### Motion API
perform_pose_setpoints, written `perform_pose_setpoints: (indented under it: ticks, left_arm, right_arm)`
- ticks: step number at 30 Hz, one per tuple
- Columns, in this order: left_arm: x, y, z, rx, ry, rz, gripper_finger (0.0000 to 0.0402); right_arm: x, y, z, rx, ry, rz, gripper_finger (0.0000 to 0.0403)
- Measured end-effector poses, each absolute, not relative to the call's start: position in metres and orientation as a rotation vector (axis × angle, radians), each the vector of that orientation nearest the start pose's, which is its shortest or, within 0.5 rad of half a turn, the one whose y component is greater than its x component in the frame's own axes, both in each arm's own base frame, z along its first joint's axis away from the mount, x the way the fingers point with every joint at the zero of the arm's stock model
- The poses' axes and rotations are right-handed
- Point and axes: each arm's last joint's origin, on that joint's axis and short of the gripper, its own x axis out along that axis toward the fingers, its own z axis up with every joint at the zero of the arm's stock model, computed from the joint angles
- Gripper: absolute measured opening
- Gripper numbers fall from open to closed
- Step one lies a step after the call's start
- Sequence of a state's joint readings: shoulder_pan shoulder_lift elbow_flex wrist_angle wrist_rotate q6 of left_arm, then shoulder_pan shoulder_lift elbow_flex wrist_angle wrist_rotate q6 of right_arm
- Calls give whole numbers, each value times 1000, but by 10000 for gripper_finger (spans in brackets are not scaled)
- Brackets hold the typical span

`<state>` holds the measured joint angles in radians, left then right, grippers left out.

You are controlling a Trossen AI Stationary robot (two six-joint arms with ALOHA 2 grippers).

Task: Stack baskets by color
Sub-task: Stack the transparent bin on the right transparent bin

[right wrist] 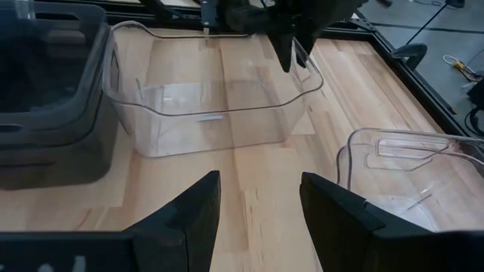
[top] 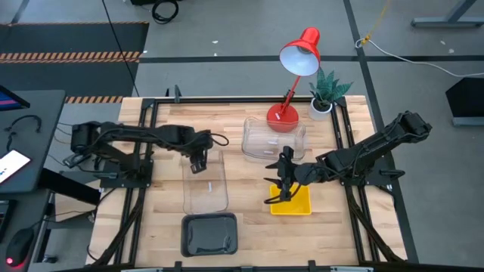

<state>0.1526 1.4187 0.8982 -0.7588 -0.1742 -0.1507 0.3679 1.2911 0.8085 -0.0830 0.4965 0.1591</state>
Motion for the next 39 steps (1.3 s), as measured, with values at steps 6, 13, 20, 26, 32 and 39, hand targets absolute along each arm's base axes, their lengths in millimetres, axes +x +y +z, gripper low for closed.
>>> perform_pose_setpoints:
  ticks: [6, 13, 20, 26, 32, 39]
  left_arm:
    - [250, 47, 194, -109, 1303, 314, 58]
    - [253, 49, 192, -145, 1293, 252, 12]
    - [261, 59, 206, -229, 1238, 363, 7]
    - [256, 70, 208, -375, 1231, 501, 7]
    - [252, 73, 204, -499, 1196, 682, 16]
    - [255, 74, 206, -554, 1113, 797, 45]
  right_arm:
    - [255, 83, 235, -79, 490, -163, 187]
    - [254, 77, 226, -60, 491, -165, 187]
    - [255, 78, 227, -23, 482, -148, 187]
    - [255, 78, 227, 6, 479, -157, 181]
    - [255, 79, 228, 8, 472, -155, 172]
    - [255, 80, 228, 5, 472, -148, 170]
